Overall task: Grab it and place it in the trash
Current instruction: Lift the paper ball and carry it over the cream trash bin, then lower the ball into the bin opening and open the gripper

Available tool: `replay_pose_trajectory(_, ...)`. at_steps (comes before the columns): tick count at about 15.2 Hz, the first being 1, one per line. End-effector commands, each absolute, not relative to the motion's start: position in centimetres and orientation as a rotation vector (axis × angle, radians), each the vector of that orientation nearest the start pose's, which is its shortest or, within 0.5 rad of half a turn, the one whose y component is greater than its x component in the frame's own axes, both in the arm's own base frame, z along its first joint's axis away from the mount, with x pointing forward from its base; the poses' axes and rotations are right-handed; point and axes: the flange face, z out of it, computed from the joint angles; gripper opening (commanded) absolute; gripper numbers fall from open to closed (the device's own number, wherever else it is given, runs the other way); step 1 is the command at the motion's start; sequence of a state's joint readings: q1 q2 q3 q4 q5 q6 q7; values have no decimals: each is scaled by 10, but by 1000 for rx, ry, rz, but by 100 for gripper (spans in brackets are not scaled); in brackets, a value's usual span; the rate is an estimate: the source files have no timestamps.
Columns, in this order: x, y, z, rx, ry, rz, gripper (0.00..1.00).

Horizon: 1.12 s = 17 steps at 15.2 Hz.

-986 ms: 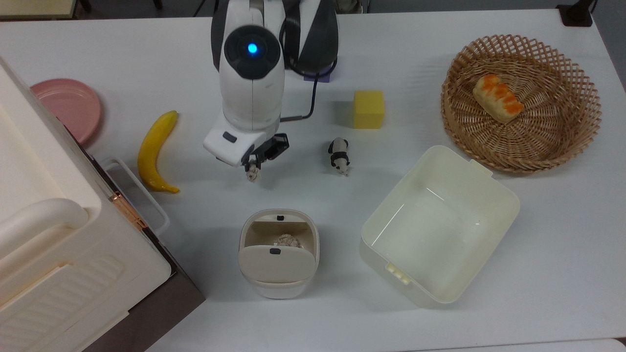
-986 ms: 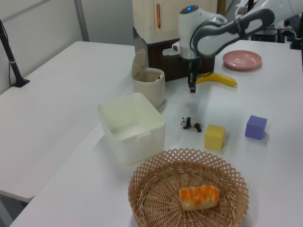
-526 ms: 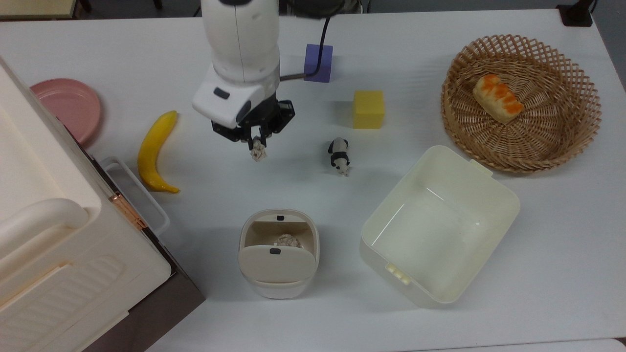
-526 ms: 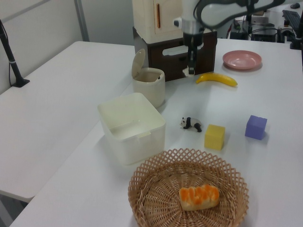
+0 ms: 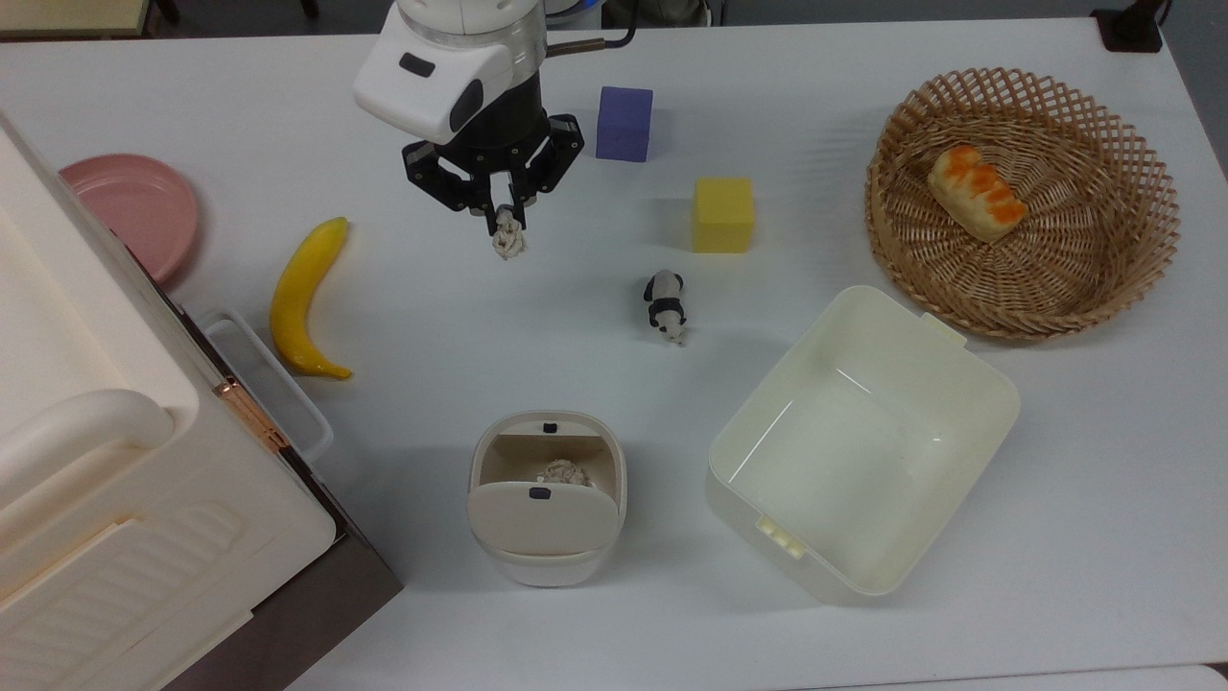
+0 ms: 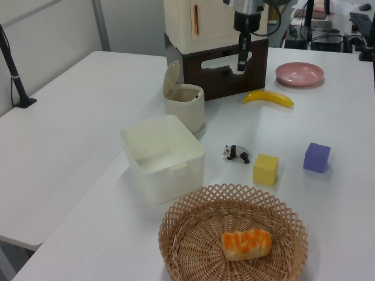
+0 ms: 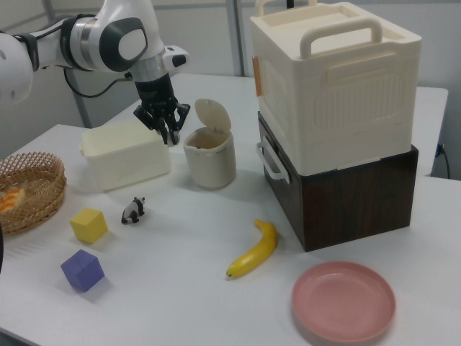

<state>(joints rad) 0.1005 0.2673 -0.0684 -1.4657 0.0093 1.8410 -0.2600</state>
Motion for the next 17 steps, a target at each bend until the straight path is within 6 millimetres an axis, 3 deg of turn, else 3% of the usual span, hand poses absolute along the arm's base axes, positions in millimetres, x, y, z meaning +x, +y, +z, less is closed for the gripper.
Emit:
replay_pose_trajectory(1, 670, 32, 549, -3099, -313, -429, 0)
replay_pose_trajectory(5, 707, 35, 539, -3022, -109, -834, 0)
replay_pose_trajectory(7, 719, 37, 528, -2987, -79, -948, 0)
replay_pose_trajectory(13, 733, 57, 490, -2999, -125, -938, 2)
replay_pose_trajectory(14, 733, 60, 485, -3004, -133, -927, 15)
replay_pose_trajectory(15, 733, 61, 483, -3003, -131, -924, 50)
replay_pose_trajectory(16, 733, 62, 483, -3003, -133, -922, 99)
replay_pose_trajectory(17, 733, 62, 484, -3003, -134, -924, 100)
